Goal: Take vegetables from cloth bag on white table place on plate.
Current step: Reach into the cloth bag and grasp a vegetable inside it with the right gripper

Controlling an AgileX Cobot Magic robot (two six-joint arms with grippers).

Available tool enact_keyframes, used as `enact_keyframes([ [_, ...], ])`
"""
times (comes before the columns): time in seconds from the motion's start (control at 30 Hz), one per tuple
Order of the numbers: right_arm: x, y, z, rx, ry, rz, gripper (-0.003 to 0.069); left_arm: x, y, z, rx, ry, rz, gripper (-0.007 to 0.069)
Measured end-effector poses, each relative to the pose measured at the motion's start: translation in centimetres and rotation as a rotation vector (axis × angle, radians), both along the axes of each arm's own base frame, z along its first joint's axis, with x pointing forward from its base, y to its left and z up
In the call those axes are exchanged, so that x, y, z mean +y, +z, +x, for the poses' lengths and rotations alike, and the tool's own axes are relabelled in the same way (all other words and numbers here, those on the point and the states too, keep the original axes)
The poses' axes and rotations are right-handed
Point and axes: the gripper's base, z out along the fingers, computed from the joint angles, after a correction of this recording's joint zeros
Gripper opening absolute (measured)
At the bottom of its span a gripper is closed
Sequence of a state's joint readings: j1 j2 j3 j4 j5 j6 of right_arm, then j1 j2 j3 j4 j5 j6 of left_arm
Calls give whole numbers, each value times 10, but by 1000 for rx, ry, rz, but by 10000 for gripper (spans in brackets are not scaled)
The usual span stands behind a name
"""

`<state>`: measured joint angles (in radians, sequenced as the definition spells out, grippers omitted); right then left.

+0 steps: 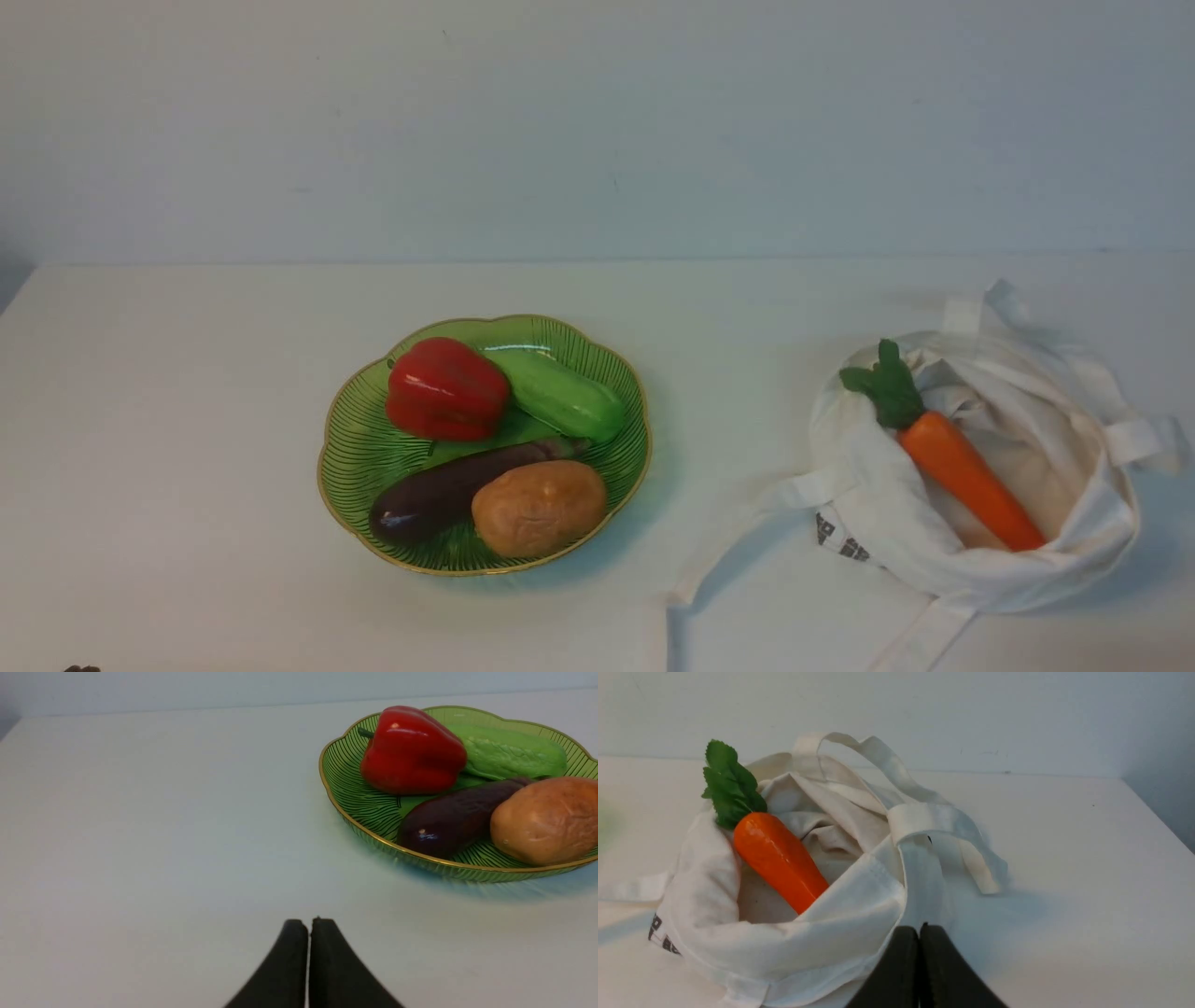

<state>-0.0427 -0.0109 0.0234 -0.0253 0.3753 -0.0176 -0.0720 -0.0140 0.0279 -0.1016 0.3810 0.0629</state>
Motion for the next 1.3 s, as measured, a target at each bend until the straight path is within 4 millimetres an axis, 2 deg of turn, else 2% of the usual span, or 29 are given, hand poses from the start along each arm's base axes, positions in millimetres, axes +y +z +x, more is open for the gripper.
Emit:
enact_keyframes([
  [0.23,1,1,0,-16,2,26,-15,0,0,0,0,0,0,-8],
  [0.37,3,10,2,-136,-1,248,-15,0,0,0,0,0,0,-8],
  [0.5,-1,28,1,-353,-44,709,-15,0,0,0,0,0,0,-8],
  [0.63,-5,31,1,-406,-70,871,-15,0,0,0,0,0,0,-8],
  [0.83,-8,34,0,-457,-93,945,-15,0,0,0,0,0,0,-8],
  [0.9,-9,37,-1,-473,-92,943,-15,0,0,0,0,0,0,-8],
  [0.97,-7,51,-3,-488,-57,909,-15,0,0,0,0,0,0,-8],
  [1.03,1,87,-9,-479,38,779,-15,0,0,0,0,0,0,-8],
  [1.07,3,98,-9,-455,64,723,-15,0,0,0,0,0,0,-8],
  [1.13,12,127,-3,-303,127,590,-15,0,0,0,0,0,0,-8],
  [1.17,13,129,-2,-286,132,573,-15,0,0,0,0,0,0,-8],
  [1.27,22,147,20,-3,185,422,-15,0,0,0,0,0,0,-8],
  [1.3,26,147,37,176,212,345,-15,0,0,0,0,0,0,-8],
])
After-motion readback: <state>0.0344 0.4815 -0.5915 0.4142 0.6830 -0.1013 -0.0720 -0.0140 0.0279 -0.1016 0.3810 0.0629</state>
